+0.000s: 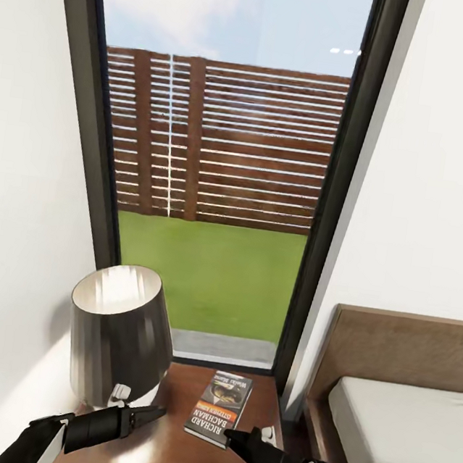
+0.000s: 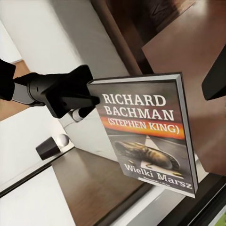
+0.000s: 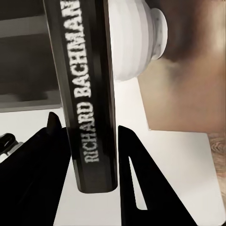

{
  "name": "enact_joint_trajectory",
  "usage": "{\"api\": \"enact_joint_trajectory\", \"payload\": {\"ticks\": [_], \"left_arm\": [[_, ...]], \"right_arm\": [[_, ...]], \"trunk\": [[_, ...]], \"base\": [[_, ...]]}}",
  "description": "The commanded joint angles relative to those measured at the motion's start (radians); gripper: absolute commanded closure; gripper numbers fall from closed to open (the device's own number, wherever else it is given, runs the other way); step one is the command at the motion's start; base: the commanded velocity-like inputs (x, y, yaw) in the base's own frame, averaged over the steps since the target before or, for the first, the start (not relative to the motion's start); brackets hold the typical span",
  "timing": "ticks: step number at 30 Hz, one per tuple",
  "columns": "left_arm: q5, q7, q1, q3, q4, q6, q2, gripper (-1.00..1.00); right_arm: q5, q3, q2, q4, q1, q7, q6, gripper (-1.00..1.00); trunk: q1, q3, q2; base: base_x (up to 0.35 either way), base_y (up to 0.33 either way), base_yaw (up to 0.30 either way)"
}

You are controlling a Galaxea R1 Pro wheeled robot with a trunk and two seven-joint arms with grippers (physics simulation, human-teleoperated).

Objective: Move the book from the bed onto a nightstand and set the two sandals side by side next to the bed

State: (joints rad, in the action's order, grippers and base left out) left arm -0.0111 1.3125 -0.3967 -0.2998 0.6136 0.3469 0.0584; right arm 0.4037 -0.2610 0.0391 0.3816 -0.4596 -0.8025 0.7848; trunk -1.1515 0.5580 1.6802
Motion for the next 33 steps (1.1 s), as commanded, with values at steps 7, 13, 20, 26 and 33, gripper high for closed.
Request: {"api": "enact_joint_trajectory", "payload": {"ticks": [7, 13, 20, 26, 33], "left_arm": [[-0.001, 0.003, -0.001, -0.002, 0.000, 0.010, 0.000, -1.00], [-0.001, 0.003, -0.001, -0.002, 0.000, 0.010, 0.000, -1.00], [-0.001, 0.003, -0.001, -0.002, 0.000, 0.010, 0.000, -1.00], [-0.003, 0.004, -0.001, -0.002, -0.001, 0.011, 0.000, -1.00], [-0.003, 0.004, -0.001, -0.002, -0.001, 0.012, 0.000, -1.00]], "right_arm": [[0.004, -0.006, 0.001, 0.000, -0.001, -0.002, 0.003, 1.00], [0.003, -0.006, 0.001, 0.000, -0.001, -0.003, 0.004, 1.00], [0.007, -0.006, 0.001, 0.000, -0.001, -0.002, 0.004, 1.00], [0.005, -0.005, 0.001, 0.000, -0.001, 0.000, 0.005, 1.00], [0.006, -0.004, 0.001, 0.000, -0.001, 0.000, 0.005, 1.00]], "trunk": [[-0.027, 0.023, 0.050], [-0.050, 0.042, 0.092], [-0.077, 0.064, 0.141], [-0.100, 0.083, 0.183], [-0.127, 0.105, 0.232]], "base": [[0.000, 0.000, 0.000], [0.000, 0.000, 0.000], [0.000, 0.000, 0.000], [0.000, 0.000, 0.000], [0.000, 0.000, 0.000]]}}
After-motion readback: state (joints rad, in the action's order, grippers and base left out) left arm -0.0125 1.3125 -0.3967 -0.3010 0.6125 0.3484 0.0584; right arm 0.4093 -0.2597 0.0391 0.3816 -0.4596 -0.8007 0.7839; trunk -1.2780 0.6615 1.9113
